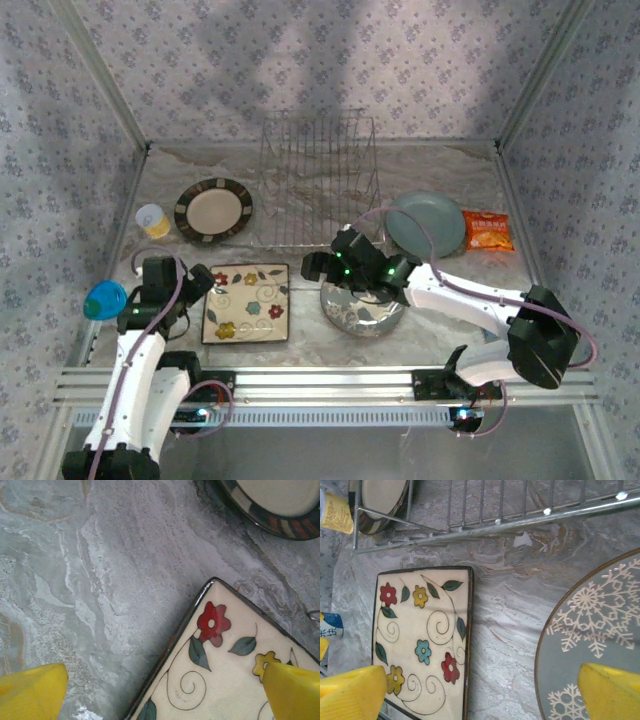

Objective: Load the plates into the dish rack

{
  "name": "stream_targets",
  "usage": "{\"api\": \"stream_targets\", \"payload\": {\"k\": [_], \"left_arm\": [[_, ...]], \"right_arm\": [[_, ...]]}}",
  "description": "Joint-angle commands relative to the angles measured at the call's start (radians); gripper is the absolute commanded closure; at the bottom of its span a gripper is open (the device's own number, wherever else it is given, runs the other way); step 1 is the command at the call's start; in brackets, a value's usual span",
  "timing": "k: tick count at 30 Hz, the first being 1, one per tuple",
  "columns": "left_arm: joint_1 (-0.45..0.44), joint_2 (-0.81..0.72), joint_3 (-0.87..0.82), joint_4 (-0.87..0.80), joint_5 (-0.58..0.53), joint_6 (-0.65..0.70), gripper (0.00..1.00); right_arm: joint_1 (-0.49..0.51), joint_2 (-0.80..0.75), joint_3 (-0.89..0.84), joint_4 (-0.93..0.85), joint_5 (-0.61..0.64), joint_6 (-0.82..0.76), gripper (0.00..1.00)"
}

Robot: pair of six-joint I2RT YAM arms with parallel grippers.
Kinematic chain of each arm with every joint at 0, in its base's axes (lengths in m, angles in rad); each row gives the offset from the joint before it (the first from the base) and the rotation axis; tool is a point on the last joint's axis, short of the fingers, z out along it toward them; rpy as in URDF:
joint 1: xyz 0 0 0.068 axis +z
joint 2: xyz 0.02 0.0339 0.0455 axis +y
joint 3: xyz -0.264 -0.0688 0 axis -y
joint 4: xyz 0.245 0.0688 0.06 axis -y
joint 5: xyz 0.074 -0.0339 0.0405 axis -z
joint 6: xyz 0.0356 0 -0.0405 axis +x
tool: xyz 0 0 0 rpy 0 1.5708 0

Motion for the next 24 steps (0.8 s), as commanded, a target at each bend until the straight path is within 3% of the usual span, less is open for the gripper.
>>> {"api": "stream_targets", "payload": {"k": [1,10,24], "left_arm": [[-0.011,-0.011,-0.015,0.033,-0.022,-0.013,0.01],[-0.021,-0.006,-0.008,0.068,0.015,0.028,0.01],[-0.042,0.043,-0.068,0.206,0.068,0.088,0.01]], "right_arm": [[0.033,0.007,0.015,0.025,0.039,0.029,0.0],[0.113,0.073,-0.053,0.152,0.069,0.15,0.0],[0.195,0.276,0.013,0.287,0.054,0.214,0.0]]}}
